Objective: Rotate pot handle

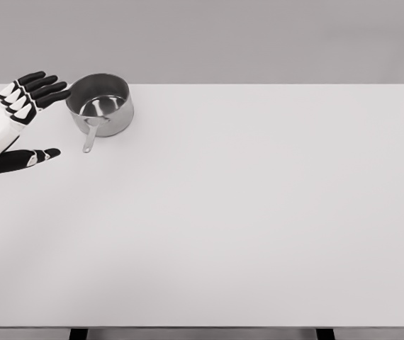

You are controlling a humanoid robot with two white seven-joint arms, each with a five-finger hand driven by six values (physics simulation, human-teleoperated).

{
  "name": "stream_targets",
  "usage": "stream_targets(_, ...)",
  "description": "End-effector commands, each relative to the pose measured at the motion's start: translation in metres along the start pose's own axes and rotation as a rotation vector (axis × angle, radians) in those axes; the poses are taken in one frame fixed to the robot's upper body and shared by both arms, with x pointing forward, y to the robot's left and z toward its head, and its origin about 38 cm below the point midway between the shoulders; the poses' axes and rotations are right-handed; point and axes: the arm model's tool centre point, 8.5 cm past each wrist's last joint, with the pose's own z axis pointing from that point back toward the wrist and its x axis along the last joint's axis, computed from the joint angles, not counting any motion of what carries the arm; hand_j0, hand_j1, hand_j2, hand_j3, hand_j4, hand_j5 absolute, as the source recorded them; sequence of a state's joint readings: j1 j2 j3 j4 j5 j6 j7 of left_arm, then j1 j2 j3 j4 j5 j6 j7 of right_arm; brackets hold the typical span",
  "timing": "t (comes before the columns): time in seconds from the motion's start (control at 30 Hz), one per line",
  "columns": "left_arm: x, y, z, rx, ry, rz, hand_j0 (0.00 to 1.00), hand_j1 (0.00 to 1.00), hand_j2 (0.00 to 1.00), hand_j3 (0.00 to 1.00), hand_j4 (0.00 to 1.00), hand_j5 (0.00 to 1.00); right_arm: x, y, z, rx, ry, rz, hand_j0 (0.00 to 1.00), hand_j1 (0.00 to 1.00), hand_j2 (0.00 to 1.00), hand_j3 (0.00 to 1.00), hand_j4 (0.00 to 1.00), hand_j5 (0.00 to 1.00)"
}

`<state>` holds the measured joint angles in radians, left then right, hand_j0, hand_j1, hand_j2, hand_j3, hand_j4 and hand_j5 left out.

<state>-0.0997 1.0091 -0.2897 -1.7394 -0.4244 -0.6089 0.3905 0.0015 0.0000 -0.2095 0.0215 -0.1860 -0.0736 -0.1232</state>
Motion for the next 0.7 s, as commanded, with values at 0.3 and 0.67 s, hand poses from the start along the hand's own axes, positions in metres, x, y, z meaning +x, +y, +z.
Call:
stream_targets(0.3, -0.003, 0.028, -0.028, 0.089, -0.05, -0.046, 1.0, 1.0, 1.0, 1.0, 1.0, 1.0, -0.001, 0.0, 0.0, 0.0, 0.001, 0.0, 1.0, 1.0, 1.0, 1.0, 1.0, 1.0)
stream_targets(0.67, 0.04, -0.033, -0.099, 0.065, -0.25, 0.064, 1.0, 1.0, 1.0, 1.0, 1.0, 1.0, -0.001, 0.0, 0.0, 0.0, 0.003, 0.0, 1.0, 1.0, 1.0, 1.0, 1.0, 1.0)
